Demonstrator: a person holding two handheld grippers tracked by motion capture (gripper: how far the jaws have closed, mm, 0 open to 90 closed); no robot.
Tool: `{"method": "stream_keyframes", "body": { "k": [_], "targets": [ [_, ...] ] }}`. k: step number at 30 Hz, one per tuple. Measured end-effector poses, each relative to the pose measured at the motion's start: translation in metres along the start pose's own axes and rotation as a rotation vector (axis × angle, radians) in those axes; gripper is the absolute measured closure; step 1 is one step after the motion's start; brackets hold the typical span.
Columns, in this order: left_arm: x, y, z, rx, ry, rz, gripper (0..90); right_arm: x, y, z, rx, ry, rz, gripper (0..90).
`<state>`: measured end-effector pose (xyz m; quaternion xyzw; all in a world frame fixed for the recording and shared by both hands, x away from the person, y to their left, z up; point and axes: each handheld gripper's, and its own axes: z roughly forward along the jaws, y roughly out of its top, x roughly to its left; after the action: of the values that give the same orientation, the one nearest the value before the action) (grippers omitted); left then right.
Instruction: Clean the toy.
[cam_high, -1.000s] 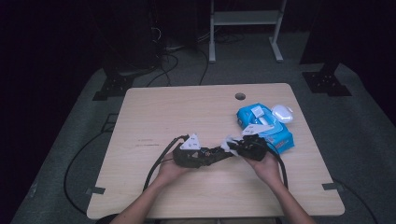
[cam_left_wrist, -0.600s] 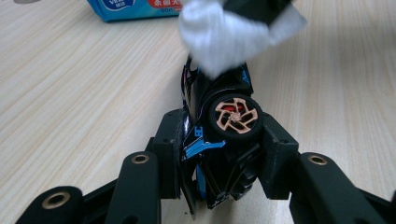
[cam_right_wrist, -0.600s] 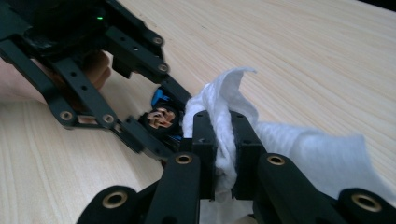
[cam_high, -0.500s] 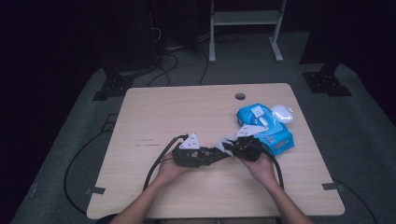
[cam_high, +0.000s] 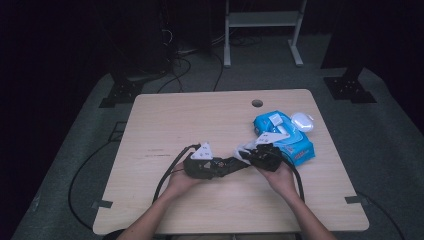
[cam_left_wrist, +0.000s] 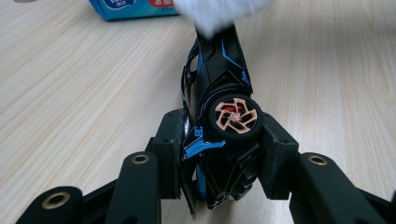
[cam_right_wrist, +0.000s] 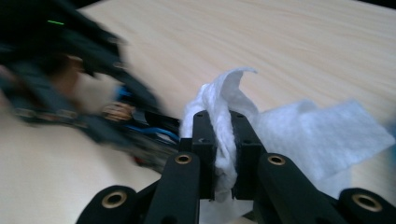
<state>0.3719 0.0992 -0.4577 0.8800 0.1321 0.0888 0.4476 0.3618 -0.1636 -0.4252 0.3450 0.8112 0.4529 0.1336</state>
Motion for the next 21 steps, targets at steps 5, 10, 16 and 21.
{"method": "stream_keyframes", "body": {
  "k": [5, 10, 16, 21],
  "targets": [
    [-0.001, 0.0, -0.001, 0.003, 0.002, 0.007, 57.8, -0.028, -0.008, -0.012, -0.001, -0.049, 0.094, 82.0],
    [0.0, 0.0, -0.001, 0.004, 0.003, 0.007, 57.8, -0.031, -0.006, -0.019, -0.033, -0.001, 0.122, 82.0],
    [0.0, 0.0, 0.0, 0.002, 0.003, 0.005, 57.8, -0.016, 0.004, -0.02, -0.062, 0.096, 0.142, 82.0],
    [0.0, 0.002, 0.001, 0.007, -0.009, 0.004, 57.8, 0.034, 0.023, 0.006, -0.032, 0.189, 0.012, 81.9]
  ]
}}
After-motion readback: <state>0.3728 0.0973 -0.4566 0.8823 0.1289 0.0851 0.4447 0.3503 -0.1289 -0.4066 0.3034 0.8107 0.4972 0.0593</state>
